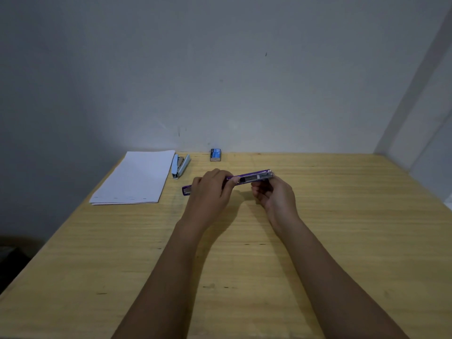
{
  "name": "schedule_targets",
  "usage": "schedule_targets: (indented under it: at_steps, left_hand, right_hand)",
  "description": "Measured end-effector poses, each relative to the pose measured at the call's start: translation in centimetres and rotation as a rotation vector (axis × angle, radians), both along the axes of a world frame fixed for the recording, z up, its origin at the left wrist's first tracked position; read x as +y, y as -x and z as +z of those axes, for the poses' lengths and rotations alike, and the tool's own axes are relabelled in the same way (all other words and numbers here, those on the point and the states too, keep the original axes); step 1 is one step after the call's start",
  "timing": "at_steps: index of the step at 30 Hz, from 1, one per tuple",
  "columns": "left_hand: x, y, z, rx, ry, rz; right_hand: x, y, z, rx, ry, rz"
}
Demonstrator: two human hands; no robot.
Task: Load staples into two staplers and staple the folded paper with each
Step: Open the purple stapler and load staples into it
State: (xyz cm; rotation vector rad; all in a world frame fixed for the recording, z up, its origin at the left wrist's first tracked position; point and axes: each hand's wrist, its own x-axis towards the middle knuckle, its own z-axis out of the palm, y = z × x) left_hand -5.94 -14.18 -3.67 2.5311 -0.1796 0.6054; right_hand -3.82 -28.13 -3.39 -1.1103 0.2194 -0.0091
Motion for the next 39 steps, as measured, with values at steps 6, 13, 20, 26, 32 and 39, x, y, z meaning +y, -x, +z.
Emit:
schedule_targets:
  at_steps: [6, 13, 20, 26, 32, 39]
  left_hand:
    - [-0.2, -0.1, 0.0, -0.151, -0.108, 0.048]
    - [-0.7, 0.2, 0.4, -0.413, -0.253, 0.033]
    - [-1.3, 0.1, 0.1, -0.597, -0.305, -0.012]
    - [-1.5, 0.3, 0.0, -0.576, -0.35, 0.006]
    - [-1.1, 0.3, -0.1, -0.433, -0.248, 0.063]
    - [1.2, 0.5, 0.2, -0.189, 0.088, 0.319]
  right_hand:
    - [0.1, 0.3, 0.2, 0.147, -0.466, 0.027]
    - [-0.4, 0.4, 0.4, 0.243, -0.623, 0.056]
    - [-0.7, 0.5, 0.6, 0.25, -0.694, 0.068]
    - [-0.9, 0.5, 0.7, 0.256, -0.678, 0.057]
    - [-0.9, 0.8, 0.7, 0.23, -0.68, 0.04]
    - [-0.8, 0.0, 0.1, 0.059, -0.349, 0.035]
